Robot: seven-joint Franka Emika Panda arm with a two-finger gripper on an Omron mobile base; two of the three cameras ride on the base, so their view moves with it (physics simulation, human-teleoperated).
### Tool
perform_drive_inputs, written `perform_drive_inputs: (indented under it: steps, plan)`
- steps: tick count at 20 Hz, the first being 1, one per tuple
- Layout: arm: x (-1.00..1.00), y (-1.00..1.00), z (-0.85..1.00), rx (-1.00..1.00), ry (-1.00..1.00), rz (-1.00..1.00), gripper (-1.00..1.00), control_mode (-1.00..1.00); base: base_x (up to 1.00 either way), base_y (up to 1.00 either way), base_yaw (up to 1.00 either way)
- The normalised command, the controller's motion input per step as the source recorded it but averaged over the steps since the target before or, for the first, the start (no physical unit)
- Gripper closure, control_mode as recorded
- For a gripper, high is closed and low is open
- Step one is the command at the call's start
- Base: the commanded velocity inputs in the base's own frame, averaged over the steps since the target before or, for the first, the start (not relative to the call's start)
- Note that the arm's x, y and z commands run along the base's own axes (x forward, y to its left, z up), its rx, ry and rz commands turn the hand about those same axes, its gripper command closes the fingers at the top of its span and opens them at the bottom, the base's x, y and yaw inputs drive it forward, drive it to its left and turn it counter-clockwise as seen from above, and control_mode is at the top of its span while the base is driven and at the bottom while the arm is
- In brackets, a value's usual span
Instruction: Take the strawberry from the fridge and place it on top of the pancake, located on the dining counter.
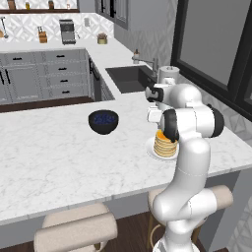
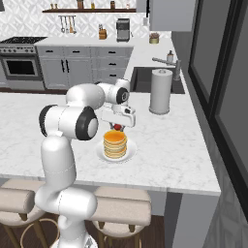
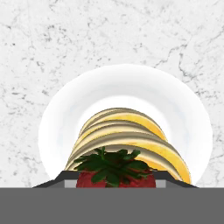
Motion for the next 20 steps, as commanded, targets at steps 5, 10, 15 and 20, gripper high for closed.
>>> perform_drive_inputs:
  steps: [5, 10, 15, 20]
  plan:
    - [-0.04, 0.0, -0.19, 0.0, 0.0, 0.0, 1.0, -1.0, 0.0, 0.0, 0.0]
    - [-0.15, 0.0, -0.03, 0.0, 0.0, 0.0, 1.0, -1.0, 0.0, 0.0, 0.0]
    - [-0.19, 0.0, 0.0, 0.0, -0.06, 0.0, 1.0, -1.0, 0.0, 0.0, 0.0]
    - [-0.37, 0.0, 0.0, 0.0, -0.08, 0.0, 1.0, -1.0, 0.0, 0.0, 0.0]
